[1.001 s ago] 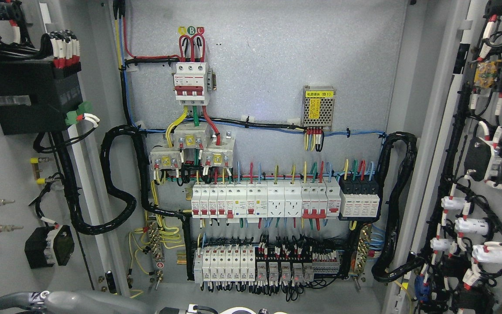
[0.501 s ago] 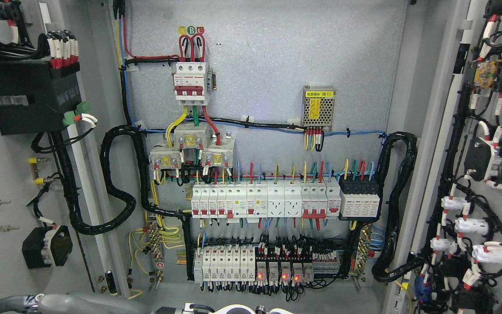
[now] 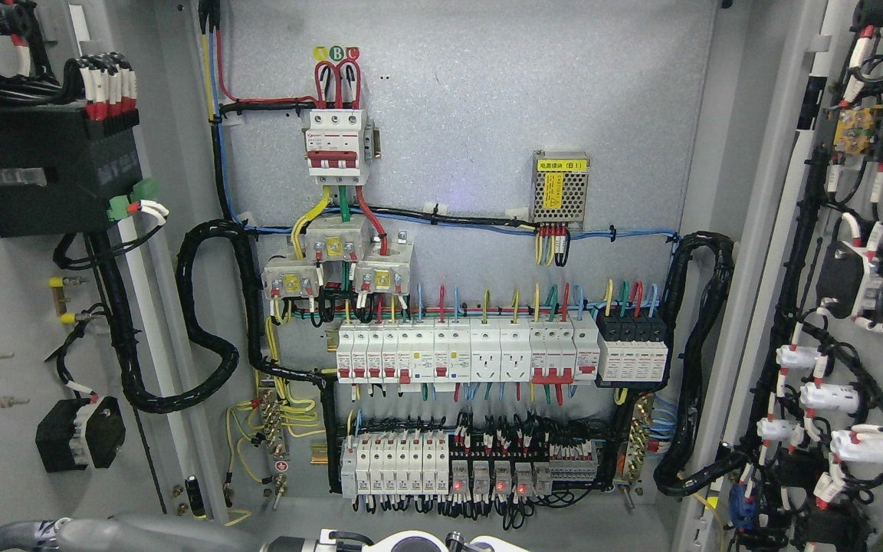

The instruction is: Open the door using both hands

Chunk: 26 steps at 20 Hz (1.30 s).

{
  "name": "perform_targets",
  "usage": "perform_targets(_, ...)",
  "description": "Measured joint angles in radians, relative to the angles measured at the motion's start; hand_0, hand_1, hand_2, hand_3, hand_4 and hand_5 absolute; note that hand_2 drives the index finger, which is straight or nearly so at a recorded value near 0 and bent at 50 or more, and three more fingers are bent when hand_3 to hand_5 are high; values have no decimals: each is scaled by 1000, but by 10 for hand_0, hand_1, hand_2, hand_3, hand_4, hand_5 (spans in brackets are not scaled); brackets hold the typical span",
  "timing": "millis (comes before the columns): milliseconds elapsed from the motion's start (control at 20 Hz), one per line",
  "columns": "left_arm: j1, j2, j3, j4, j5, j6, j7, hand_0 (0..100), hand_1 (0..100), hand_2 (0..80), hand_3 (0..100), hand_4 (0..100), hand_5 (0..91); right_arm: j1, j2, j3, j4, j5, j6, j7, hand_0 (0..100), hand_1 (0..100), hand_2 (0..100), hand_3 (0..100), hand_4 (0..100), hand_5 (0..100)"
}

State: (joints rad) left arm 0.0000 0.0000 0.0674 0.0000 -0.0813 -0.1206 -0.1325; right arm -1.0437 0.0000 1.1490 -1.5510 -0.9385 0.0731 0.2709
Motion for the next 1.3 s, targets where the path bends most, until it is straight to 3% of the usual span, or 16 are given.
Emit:
perform_targets(350, 0, 0, 0, 0, 0, 0, -4, 296, 0, 27, 26, 37, 0, 41, 0, -15, -21, 8, -12, -1, 218, 0, 0, 0, 0, 0)
perform_targets(701, 0, 0, 0, -2, 0, -3, -7, 296, 0, 27, 27, 39, 0, 103, 0, -95, -62, 13, -13, -4, 219, 0, 0, 0, 0, 0)
perform_targets(951, 19, 0, -1, -72, -2, -9, -4, 296, 0, 27, 27, 39, 0, 218, 0, -159, -111, 84, -15, -1, 219, 0, 0, 0, 0, 0)
perform_targets(1051, 29, 0, -1, -112, -3, -10, -14, 296, 0, 27, 27, 39, 0, 276, 0, -182, -134, 143, -45, 0, 219, 0, 0, 0, 0, 0)
perform_targets(1302, 74, 0, -2, -252, -5, -36, -104, 296, 0, 27, 27, 39, 0, 431, -30, -256, -189, 300, -151, 0, 218, 0, 0, 0, 0, 0)
